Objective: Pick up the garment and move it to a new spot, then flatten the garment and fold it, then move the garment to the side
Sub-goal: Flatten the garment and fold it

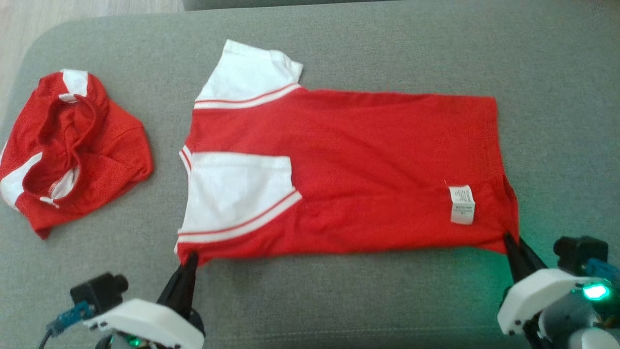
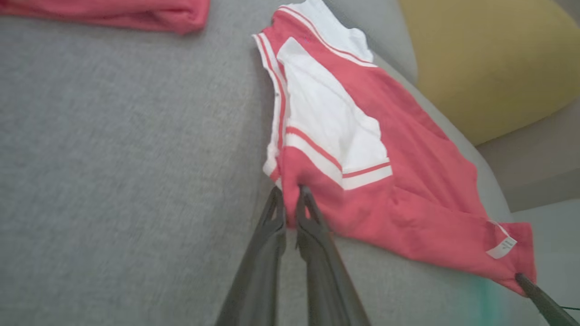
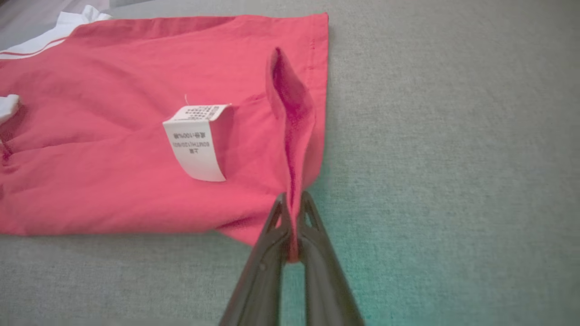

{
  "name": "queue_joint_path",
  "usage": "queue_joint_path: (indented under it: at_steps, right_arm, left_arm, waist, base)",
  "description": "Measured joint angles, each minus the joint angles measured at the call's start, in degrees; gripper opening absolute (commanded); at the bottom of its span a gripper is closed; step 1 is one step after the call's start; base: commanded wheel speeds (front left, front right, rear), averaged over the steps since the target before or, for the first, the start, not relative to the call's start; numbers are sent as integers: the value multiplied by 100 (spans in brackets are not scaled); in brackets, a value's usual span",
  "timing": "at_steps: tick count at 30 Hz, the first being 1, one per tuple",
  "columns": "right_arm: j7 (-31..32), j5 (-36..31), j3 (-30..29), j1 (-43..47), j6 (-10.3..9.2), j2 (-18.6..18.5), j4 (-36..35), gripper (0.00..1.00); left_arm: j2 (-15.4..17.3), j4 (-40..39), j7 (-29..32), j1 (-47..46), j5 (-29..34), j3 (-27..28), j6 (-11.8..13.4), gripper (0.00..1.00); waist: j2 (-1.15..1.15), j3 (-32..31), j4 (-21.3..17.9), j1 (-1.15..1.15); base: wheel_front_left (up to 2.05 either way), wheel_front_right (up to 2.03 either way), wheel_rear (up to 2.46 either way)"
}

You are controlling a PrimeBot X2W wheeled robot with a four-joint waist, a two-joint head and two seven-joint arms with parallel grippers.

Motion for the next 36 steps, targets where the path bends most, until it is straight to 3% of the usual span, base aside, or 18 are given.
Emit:
queue_joint_path:
  at_steps: [12,13,14,15,16,27,36]
  right_arm:
    - [204,24,-114,130,0,5,-137,2]
    - [204,24,-113,130,0,7,-135,37]
    - [203,25,-113,130,0,8,-136,71]
    - [203,25,-113,130,0,8,-137,100]
    - [202,25,-113,131,0,8,-141,100]
    - [162,14,-127,124,0,8,-567,100]
    - [30,-38,315,-375,0,7,-717,100]
  left_arm:
    - [46,99,93,193,-59,-13,54,0]
    - [46,102,92,193,-59,-12,62,0]
    - [46,107,92,193,-59,-11,89,23]
    - [47,109,91,193,-59,-8,102,69]
    - [51,109,90,190,-59,-5,102,100]
    - [409,3,41,-168,-3,220,103,100]
    - [821,146,506,-1736,333,97,-23,100]
  waist:
    - [0,-60,-52,0]
    - [0,-65,-58,0]
    - [0,-71,-67,0]
    - [0,-75,-78,0]
    - [0,-80,-88,0]
    - [0,-90,-211,0]
    - [0,170,-312,0]
  base:
    - [0,0,0]
    - [0,0,0]
    - [0,0,0]
    - [0,0,0]
    - [0,0,0]
    - [0,0,0]
    - [0,0,0]
